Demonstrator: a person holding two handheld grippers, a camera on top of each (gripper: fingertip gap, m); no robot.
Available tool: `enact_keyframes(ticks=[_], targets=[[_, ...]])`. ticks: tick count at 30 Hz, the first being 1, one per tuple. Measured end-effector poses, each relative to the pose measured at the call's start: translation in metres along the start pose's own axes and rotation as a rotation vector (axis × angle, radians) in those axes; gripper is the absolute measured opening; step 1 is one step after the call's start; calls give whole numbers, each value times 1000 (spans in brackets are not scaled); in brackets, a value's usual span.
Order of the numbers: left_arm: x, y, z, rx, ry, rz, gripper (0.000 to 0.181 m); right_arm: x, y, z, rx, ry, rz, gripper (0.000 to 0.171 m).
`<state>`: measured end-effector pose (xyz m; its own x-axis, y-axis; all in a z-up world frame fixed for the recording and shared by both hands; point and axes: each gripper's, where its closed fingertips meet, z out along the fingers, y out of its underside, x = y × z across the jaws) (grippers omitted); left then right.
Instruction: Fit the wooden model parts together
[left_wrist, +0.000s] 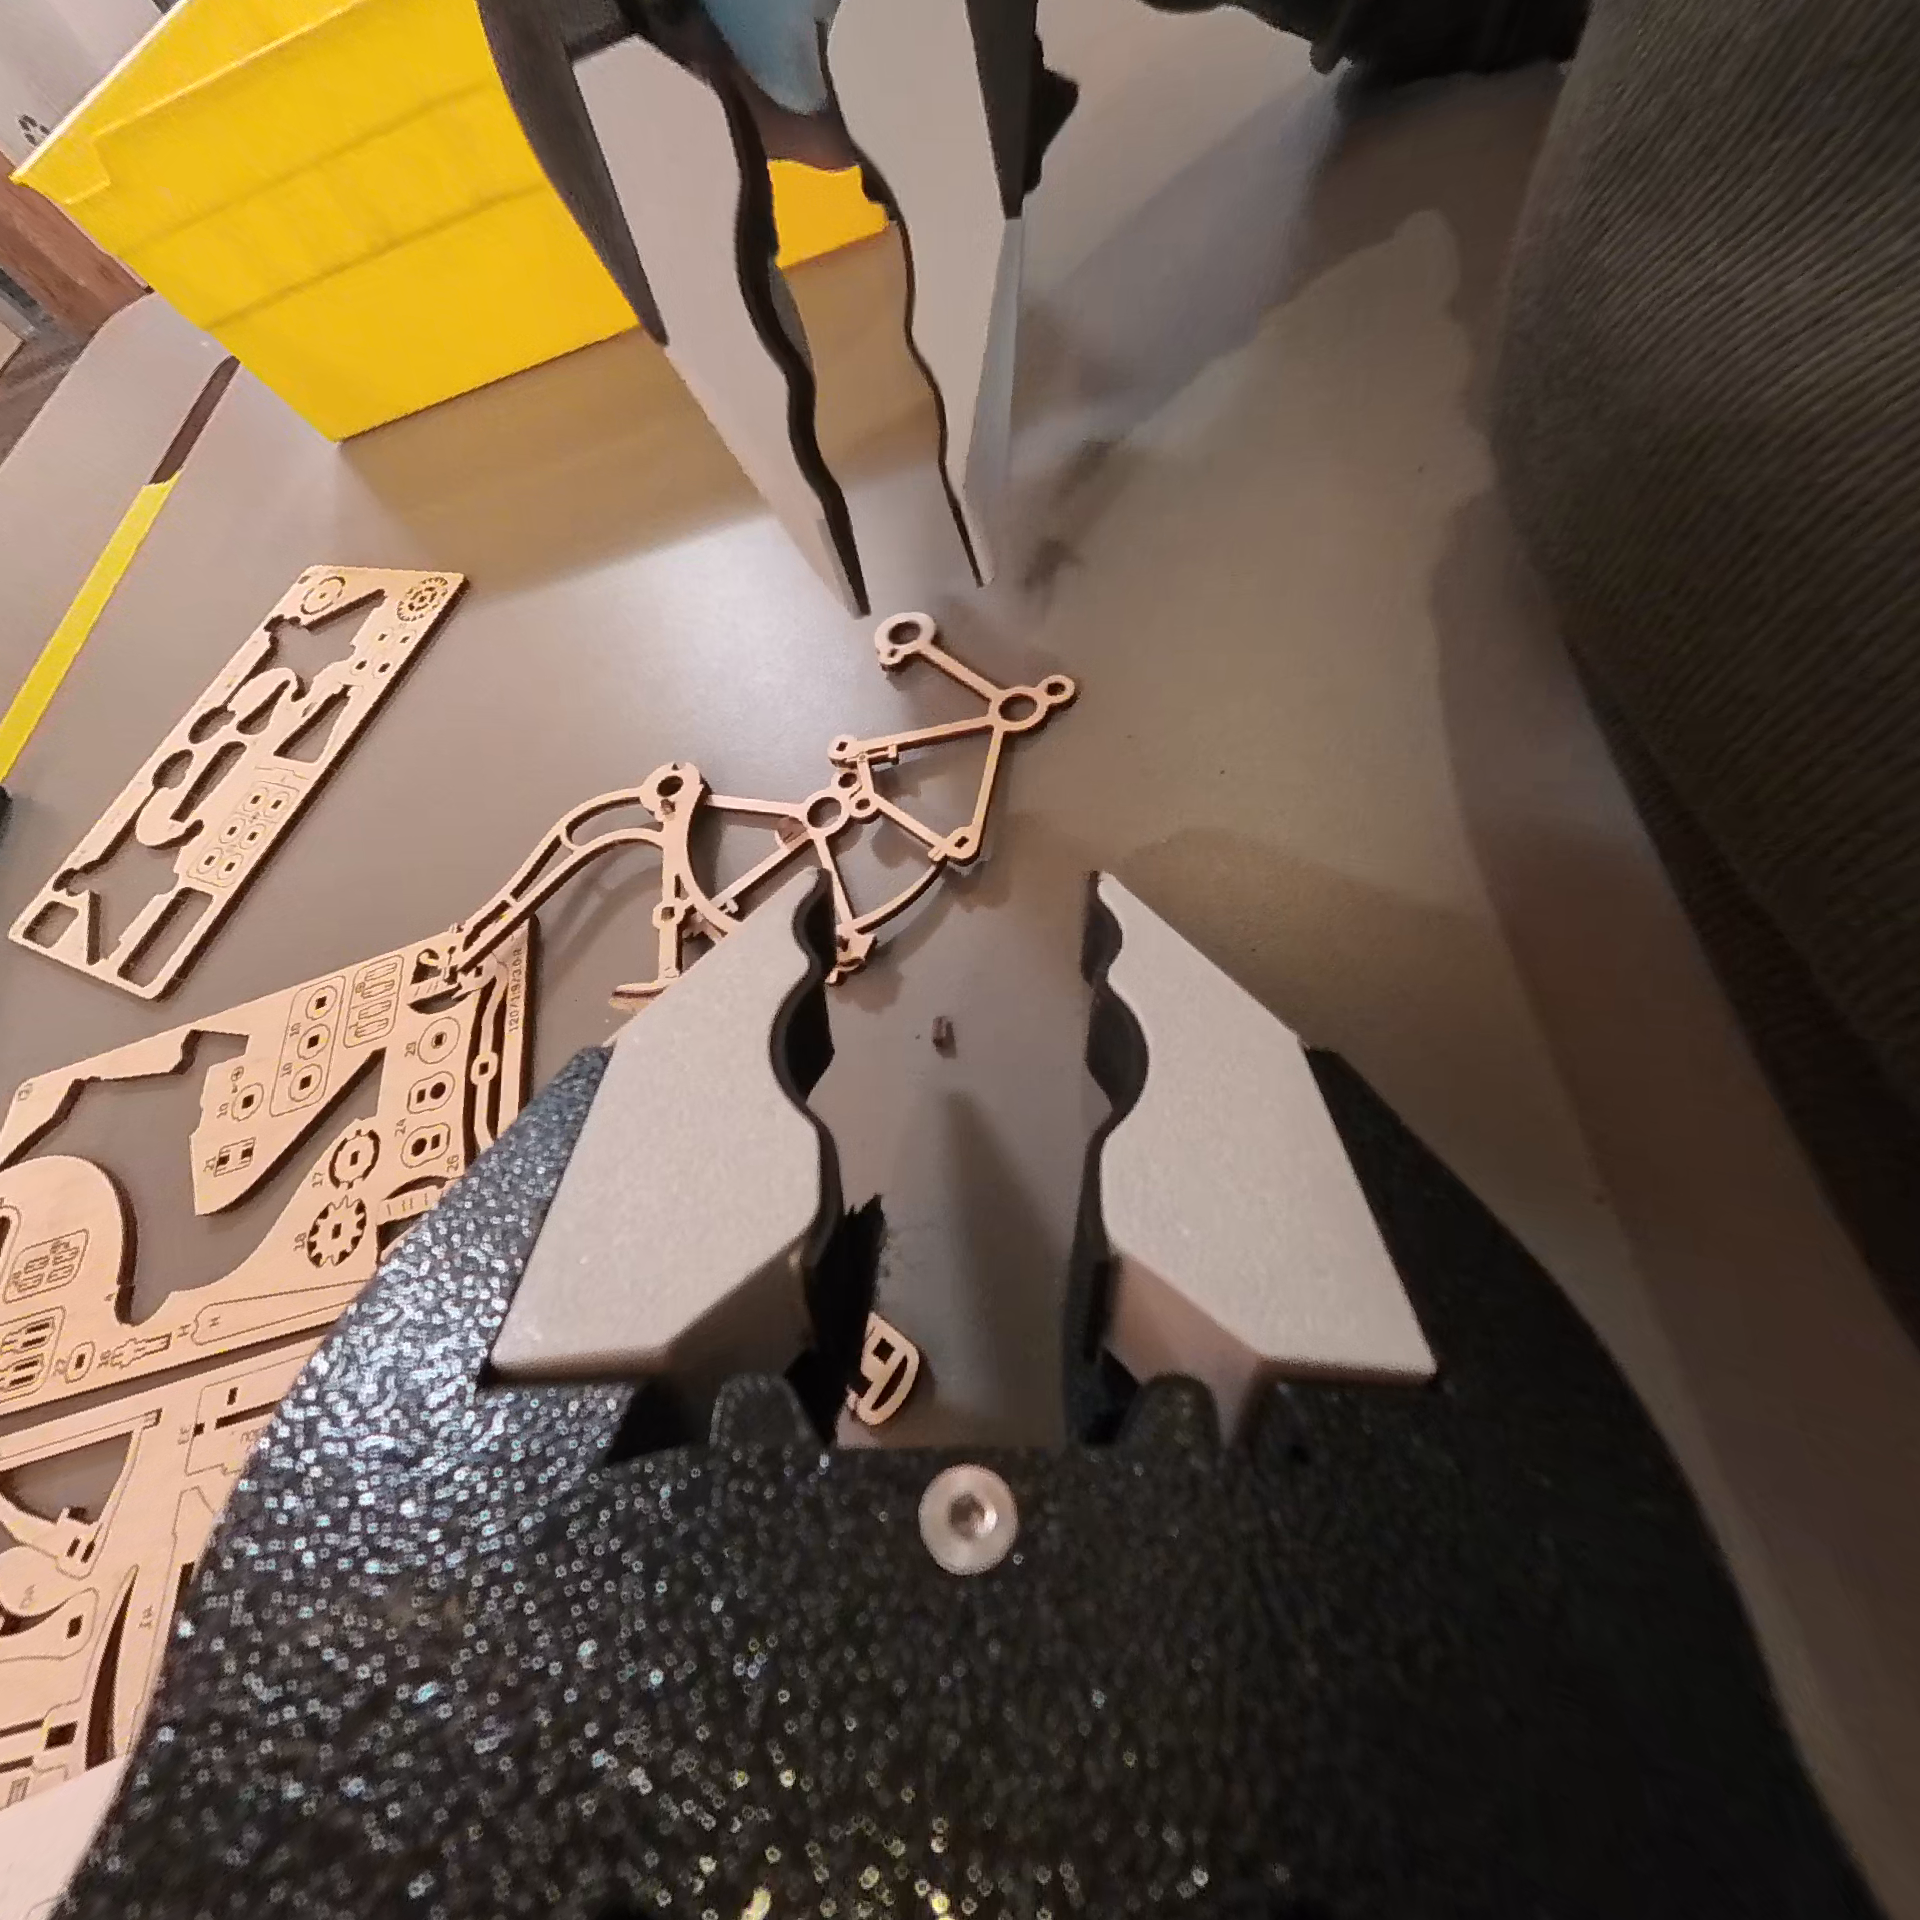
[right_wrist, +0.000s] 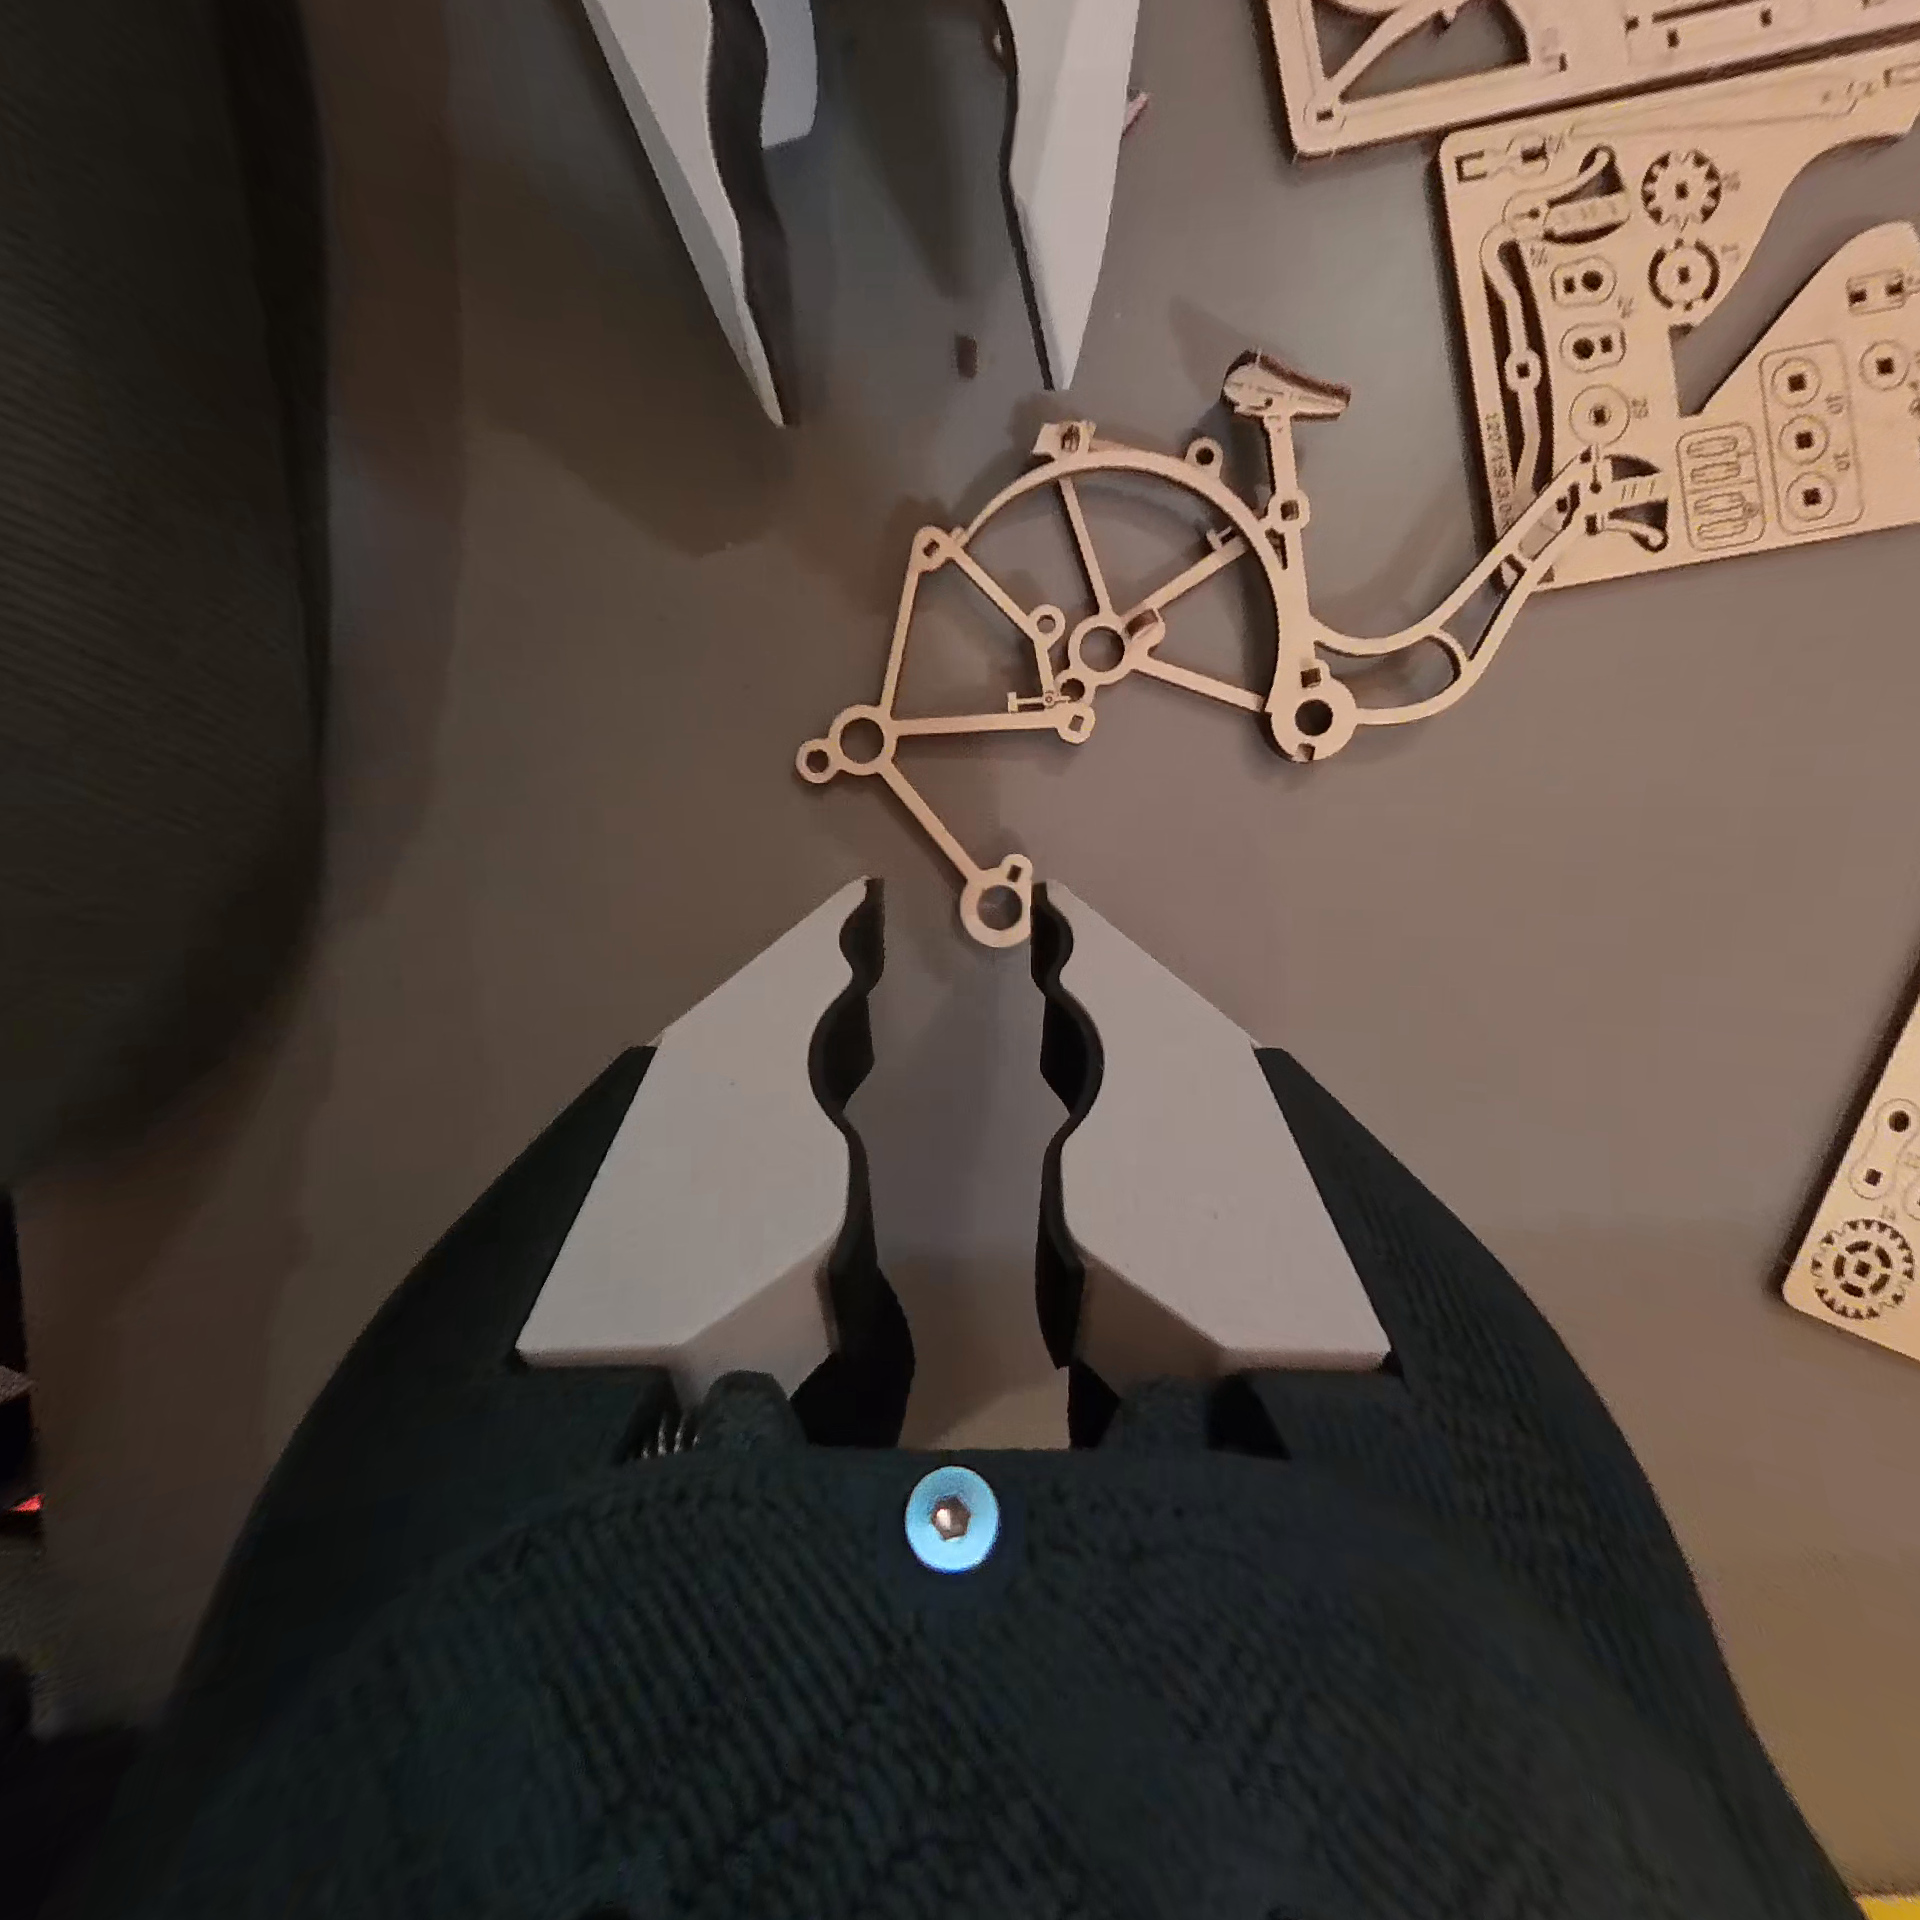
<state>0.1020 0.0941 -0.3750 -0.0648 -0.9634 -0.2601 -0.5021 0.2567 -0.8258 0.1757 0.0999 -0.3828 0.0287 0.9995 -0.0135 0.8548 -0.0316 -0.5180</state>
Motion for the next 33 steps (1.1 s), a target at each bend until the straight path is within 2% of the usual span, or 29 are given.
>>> enact_keyframes(ticks=[6, 19, 27, 33], targets=[[1, 1, 1, -6, 4, 3, 45, 7, 10, 9, -39, 11, -5, 22], [0, 1, 1, -4, 5, 0, 45, 11, 6, 9, 71, -47, 36, 14], [-10, -8, -6, 70, -29, -58, 54, 20, -1, 1, 112, -44, -20, 14], [-43, -6, -10, 7, -237, 8, 84, 37, -8, 0, 110, -27, -65, 14]])
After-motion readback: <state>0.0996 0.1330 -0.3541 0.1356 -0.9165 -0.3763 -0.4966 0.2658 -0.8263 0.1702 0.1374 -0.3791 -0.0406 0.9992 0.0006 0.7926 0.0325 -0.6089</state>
